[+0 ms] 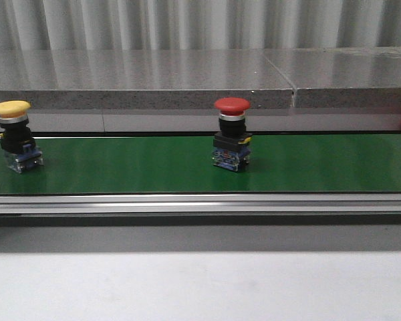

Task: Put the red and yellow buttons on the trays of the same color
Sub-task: 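Lower the right gripper onto the red button on the belt and grasp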

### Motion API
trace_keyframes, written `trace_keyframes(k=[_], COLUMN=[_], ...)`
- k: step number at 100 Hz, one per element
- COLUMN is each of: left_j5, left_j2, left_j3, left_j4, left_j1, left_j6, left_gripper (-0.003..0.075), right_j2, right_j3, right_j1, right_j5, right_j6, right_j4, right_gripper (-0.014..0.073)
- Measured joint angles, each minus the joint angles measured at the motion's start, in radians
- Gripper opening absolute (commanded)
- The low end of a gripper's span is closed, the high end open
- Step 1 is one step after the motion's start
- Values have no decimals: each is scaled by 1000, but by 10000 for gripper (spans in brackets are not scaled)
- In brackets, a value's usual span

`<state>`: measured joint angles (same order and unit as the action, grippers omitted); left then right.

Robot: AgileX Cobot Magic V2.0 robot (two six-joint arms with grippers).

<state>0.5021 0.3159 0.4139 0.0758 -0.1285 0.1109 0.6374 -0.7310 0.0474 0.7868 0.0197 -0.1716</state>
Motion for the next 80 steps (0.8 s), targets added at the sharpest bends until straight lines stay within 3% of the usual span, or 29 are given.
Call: trace_keyframes(k=[29, 37, 46, 68, 80], left_j5=[2, 2, 2, 2, 2], left_j2=[0, 0, 0, 0, 0], left_j3=[0, 0, 0, 0, 0], left_j4=[0, 0, 0, 0, 0], left_j1=[0, 0, 0, 0, 0], left_j6=[0, 0, 0, 0, 0], left_gripper=[-21, -21, -21, -21, -21], right_j2=[95, 104, 105, 106, 106], right_j3=[0, 0, 0, 0, 0], right_j1=[0, 0, 0, 0, 0], right_j5=[-5, 6, 16, 22, 25], right_j6=[-2, -2, -2, -2, -4], right_j4=[-56, -58, -61, -61, -61], right_gripper=[-62, -17, 106, 558, 624])
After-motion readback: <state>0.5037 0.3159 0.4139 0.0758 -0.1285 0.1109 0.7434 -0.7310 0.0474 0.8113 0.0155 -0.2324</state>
